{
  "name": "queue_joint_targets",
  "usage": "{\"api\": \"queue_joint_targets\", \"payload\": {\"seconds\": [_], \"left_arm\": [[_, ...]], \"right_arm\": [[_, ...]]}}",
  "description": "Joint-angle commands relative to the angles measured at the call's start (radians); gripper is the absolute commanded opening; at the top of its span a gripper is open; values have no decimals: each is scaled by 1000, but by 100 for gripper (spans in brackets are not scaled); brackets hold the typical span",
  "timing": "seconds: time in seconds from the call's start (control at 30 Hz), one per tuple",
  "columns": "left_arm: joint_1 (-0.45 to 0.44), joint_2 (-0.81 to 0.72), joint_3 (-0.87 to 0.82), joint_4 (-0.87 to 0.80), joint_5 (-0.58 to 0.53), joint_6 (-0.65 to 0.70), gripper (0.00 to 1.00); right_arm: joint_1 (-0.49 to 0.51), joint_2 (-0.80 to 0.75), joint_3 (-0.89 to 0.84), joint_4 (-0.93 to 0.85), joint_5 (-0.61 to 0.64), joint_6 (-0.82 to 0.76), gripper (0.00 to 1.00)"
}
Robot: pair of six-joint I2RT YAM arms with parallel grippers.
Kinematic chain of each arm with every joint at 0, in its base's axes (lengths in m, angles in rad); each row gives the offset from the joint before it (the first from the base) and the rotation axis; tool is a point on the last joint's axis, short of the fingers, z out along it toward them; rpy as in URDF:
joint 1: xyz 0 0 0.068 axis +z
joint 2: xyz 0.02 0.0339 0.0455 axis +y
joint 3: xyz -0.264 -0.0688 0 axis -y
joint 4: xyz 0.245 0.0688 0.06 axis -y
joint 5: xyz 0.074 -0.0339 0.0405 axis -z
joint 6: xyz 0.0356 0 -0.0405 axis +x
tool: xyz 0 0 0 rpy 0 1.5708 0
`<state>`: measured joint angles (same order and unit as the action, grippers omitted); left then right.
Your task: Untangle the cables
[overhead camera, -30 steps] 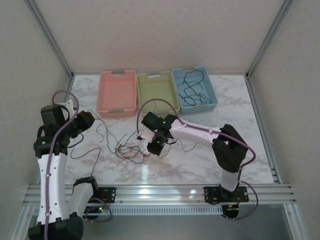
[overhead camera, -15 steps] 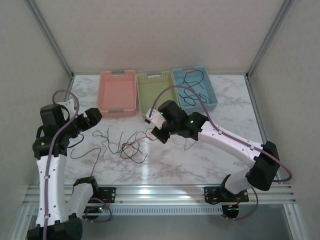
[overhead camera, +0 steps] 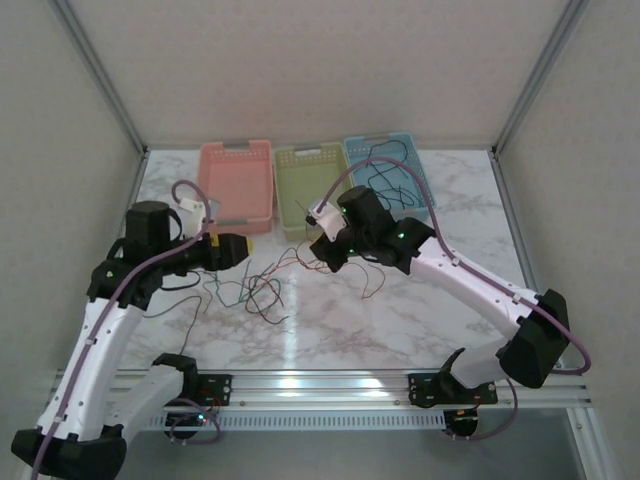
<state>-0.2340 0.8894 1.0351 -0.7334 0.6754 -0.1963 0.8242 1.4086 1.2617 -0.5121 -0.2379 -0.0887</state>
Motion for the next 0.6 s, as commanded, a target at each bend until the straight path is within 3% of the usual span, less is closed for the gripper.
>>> {"api": "queue_joint_targets", "payload": {"seconds": [0.0, 0.27, 0.4, 0.57], "left_arm": [[-44, 42, -21, 11, -45, 78, 70], [-61, 260, 68, 17, 24, 255, 75], [-81, 376, 162, -10, -17, 347, 73], [-92, 457, 230, -53, 31, 564, 71]], "right_arm": [[-20, -47, 6, 15, -63, 14, 0], [-32, -78, -26, 20, -102, -22, 0], [-32, -72, -24, 17, -129, -35, 0], [-33, -70, -24, 14, -136, -42, 0]]}}
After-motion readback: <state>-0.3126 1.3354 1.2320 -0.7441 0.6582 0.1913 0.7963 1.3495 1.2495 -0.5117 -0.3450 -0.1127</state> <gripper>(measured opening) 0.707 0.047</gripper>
